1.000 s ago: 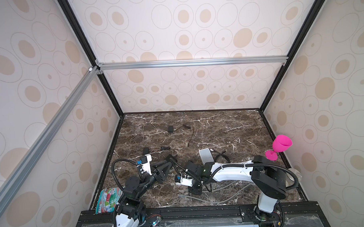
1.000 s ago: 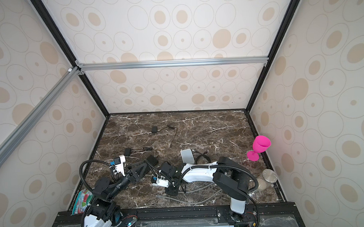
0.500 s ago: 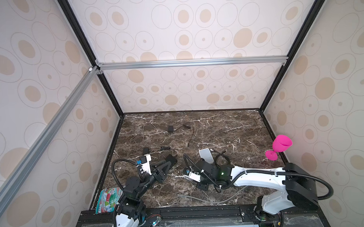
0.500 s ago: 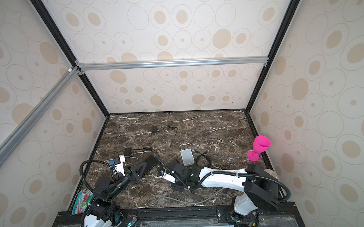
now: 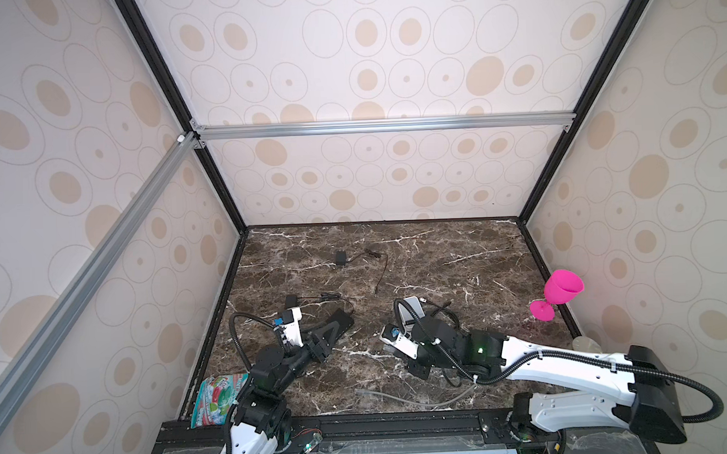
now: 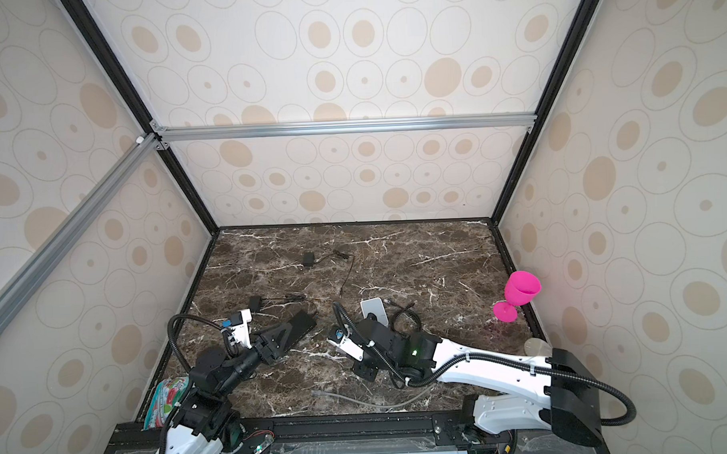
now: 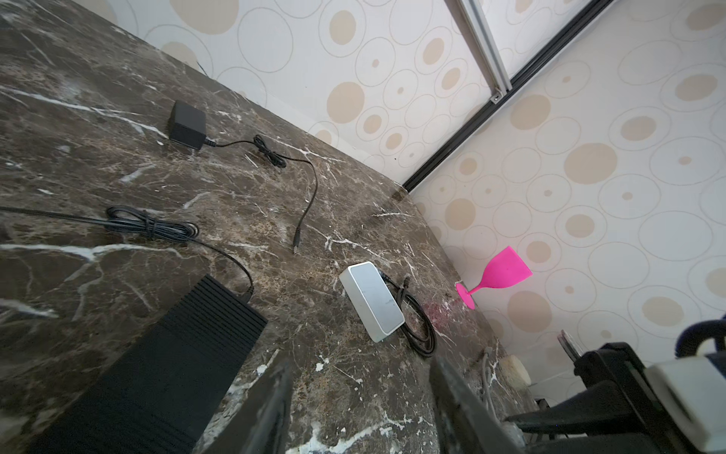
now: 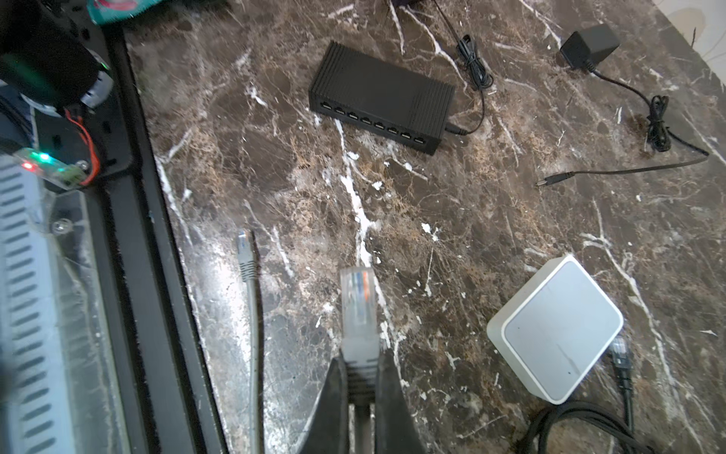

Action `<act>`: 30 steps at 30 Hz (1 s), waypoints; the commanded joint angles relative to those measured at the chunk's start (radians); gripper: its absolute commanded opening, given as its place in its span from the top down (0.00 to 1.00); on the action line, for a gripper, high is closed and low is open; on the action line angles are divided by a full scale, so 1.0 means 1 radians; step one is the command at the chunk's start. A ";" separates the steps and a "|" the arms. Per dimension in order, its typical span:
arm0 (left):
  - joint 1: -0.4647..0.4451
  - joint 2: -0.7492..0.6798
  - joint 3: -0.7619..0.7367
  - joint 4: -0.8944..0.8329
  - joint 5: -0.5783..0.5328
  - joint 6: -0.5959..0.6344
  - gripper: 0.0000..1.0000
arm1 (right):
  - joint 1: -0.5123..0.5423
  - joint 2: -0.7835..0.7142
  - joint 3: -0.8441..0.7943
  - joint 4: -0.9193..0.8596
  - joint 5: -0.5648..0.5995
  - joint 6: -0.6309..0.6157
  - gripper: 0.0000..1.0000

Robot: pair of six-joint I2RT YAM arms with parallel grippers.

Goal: Insert the plug into the switch port

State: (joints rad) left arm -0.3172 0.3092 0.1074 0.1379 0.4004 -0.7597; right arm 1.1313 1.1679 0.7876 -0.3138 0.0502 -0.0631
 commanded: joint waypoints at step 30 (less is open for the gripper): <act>-0.008 0.475 0.022 0.357 -0.265 0.312 0.37 | 0.004 0.142 -0.069 0.122 -0.065 0.118 1.00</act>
State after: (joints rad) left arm -0.3176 0.7273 0.1284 0.3759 0.1547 -0.5419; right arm 1.1313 1.2716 0.6849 -0.1764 -0.0013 0.0628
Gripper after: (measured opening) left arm 0.631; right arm 0.088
